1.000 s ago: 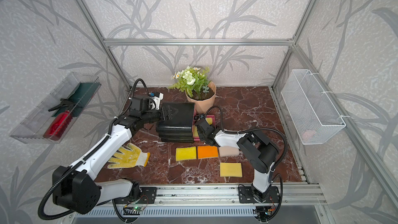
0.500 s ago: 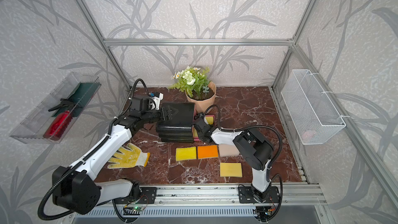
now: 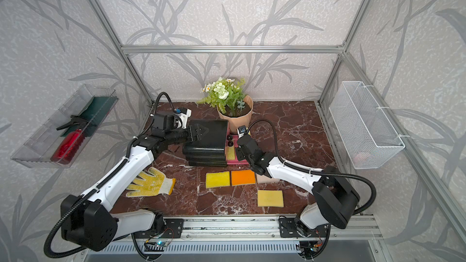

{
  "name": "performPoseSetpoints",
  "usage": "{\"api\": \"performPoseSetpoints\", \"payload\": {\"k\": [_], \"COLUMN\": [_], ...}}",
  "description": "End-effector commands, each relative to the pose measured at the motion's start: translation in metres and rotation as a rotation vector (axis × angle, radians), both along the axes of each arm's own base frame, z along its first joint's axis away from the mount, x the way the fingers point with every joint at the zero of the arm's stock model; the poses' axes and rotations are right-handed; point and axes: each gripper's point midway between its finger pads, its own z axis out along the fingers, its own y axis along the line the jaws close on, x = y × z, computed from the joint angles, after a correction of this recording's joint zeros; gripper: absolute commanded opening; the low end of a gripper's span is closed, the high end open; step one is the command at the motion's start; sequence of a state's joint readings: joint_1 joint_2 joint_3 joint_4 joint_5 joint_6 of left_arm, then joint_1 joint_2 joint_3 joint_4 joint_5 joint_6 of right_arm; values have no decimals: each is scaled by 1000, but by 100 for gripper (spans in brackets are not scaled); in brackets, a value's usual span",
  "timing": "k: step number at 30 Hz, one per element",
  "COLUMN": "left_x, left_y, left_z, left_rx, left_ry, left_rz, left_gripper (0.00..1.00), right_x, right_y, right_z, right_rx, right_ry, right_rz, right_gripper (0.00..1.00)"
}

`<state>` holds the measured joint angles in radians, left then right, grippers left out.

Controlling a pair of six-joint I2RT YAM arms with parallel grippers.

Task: Take the sponge out of the drawer
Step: Pick up the sponge from the drawer.

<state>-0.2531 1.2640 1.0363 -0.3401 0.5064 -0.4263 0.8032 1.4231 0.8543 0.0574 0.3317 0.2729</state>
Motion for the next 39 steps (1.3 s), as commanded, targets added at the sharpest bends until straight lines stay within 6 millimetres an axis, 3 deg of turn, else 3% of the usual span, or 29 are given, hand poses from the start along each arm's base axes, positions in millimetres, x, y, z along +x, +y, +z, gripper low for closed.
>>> {"api": "performPoseSetpoints", "payload": {"k": [1,6,11,15,20,28,39], "left_x": [-17,-35,-61,-83,-97,-110,-106], "left_y": [-1,-16,-38,-63,-79,-87,-111], "left_z": [-1,36,66,56,43,25,17], "left_rx": [20,-2,22,75,126,172,155], "left_ry": [49,43,87,162,232,304,357], "left_rz": [-41,-118,-217,-302,-353,-382,-441], "left_gripper": [84,84,84,82,76,73,62], "right_x": [-14,-52,-92,-120,-138,-145,-151], "right_y": [-5,5,17,21,24,21,22], "right_z": [27,60,76,76,78,77,77], "right_rx": [4,22,26,-33,-70,-79,-88], "right_ry": [-70,-133,-141,-129,-135,-155,-161], "right_rz": [80,326,566,687,747,761,790], "right_gripper": [9,9,9,9,9,10,10]}}
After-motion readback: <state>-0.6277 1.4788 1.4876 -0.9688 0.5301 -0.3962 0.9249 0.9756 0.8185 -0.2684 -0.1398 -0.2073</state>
